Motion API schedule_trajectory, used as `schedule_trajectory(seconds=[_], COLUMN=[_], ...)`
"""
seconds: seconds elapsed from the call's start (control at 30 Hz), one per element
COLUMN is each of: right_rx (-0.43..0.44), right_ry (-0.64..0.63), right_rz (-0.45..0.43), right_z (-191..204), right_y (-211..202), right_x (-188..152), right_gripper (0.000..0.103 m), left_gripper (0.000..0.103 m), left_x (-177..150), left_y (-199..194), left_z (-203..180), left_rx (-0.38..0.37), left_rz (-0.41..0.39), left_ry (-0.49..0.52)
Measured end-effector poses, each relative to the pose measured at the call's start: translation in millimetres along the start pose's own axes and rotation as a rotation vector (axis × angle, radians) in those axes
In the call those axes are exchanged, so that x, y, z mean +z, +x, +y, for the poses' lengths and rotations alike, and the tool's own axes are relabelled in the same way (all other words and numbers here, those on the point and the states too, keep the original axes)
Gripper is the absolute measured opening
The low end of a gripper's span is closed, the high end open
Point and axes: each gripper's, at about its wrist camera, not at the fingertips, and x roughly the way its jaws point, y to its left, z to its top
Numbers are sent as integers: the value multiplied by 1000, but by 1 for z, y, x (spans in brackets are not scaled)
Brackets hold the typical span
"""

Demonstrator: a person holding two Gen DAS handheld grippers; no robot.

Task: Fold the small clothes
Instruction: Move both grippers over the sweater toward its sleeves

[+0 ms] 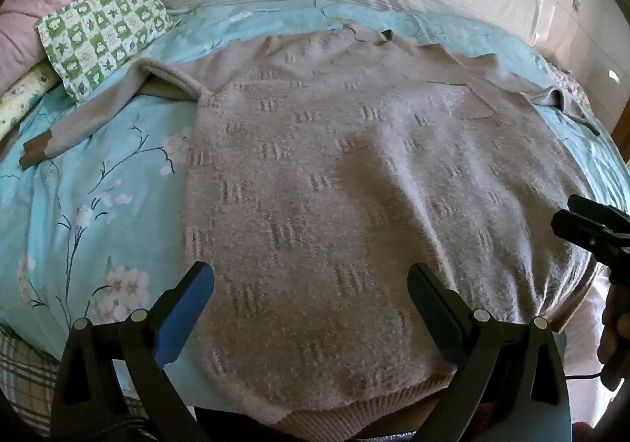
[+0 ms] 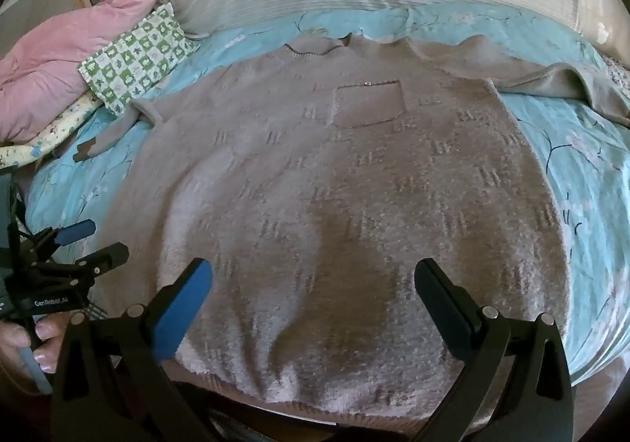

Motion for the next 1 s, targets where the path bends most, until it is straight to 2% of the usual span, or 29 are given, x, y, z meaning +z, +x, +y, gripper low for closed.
schedule_trajectory(seconds=[0.43,0.73,1.0], right_rx=[-10,-12,-14], right_ry=[15,19,26], right_rz=[-40,-50,-63], right_z=[9,12,15], right_y=[1,1,0], right_x=[-8,-10,-12], right_gripper=[102,102,102], left_gripper=[99,99,99], left_x=[-4,1,2], left_y=[-2,5,8], left_z=[8,1,0], left_rx=[-4,7,-13], left_rz=[0,-10,30], left_ry=[17,23,25])
